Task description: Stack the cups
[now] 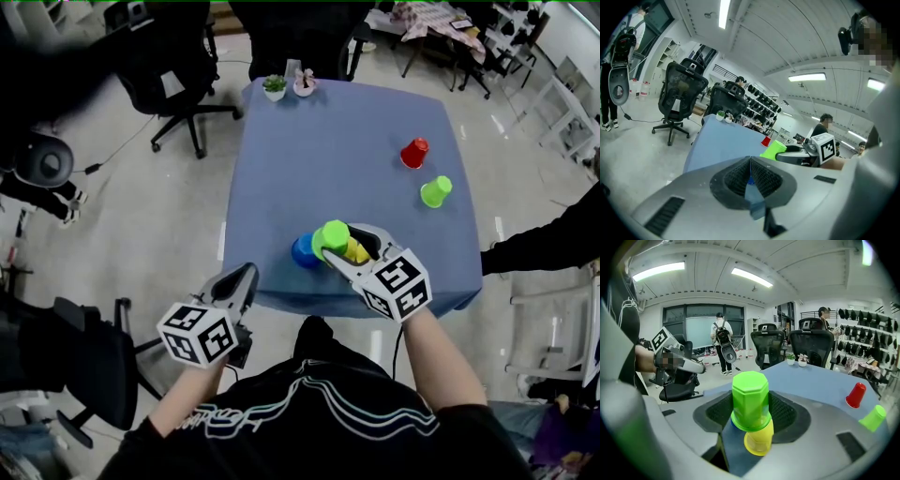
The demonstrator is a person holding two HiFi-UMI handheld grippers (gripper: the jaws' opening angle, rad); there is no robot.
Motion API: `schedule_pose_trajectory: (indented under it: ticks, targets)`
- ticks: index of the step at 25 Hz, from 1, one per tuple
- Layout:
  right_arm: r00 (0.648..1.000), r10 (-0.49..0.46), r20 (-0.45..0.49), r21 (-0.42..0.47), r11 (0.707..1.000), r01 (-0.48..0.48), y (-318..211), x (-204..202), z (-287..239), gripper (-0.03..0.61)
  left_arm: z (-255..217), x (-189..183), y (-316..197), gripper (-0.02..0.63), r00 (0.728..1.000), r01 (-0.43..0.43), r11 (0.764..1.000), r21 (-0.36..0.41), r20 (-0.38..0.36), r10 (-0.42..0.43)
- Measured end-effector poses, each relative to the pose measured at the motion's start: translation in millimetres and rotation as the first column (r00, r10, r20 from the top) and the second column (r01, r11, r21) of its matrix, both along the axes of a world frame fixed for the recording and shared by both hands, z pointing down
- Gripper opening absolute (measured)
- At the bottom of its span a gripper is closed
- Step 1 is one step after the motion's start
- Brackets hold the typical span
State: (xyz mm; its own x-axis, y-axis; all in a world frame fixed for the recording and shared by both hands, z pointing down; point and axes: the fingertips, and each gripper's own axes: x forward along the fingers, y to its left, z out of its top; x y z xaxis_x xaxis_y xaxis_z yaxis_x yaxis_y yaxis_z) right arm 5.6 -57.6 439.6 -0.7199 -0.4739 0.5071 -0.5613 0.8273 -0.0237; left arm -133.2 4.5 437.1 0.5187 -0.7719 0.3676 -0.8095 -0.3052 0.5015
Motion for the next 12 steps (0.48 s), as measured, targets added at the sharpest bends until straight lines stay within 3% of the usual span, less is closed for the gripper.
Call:
schedule_pose_trajectory:
  ticks: [6, 12]
  targets:
    - [1.0, -0.025, -0.004, -0.003, 1.0, 0.025, 1.9, -1.3, 0.5, 0.253, -0.8, 4.7, -3.0, 0.025, 1.0, -0.003, 1.0, 0.003, -0.002, 0.003]
    - [0.997, -0.076, 0.033, 0.007, 0.997, 0.076, 9.5, 0.6, -18.3, 0.304, -5.1, 7.0, -11.0, 0.025, 1.0, -0.005, 1.0, 0.009, -0.003, 0.005]
